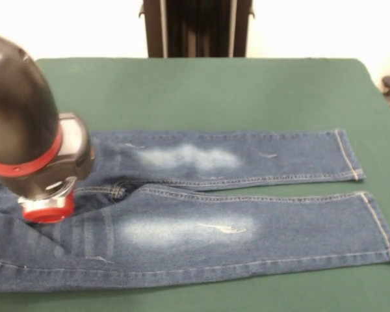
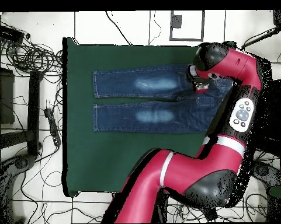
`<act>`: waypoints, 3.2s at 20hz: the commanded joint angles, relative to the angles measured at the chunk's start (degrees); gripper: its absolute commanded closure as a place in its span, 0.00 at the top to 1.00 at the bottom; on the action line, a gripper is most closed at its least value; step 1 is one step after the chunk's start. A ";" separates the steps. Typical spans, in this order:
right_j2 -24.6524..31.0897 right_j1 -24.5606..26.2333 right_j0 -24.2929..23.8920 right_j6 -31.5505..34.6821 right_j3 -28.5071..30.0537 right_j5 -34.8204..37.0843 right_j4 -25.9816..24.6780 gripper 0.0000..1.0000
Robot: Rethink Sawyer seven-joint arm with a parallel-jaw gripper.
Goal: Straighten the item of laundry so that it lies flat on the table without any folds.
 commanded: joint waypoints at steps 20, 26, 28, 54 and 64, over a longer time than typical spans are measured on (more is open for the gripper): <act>10.73 -8.57 0.62 -20.13 13.37 -3.86 -7.36 0.00; 10.62 -3.66 -1.06 -18.62 5.88 -3.07 -7.12 0.00; 10.13 -1.71 -1.52 -18.17 3.24 -2.55 -6.71 0.00; -22.72 7.99 -8.79 -20.44 -11.93 -4.03 22.40 0.00; -29.70 7.92 -10.43 -21.92 -11.56 -3.69 30.78 0.00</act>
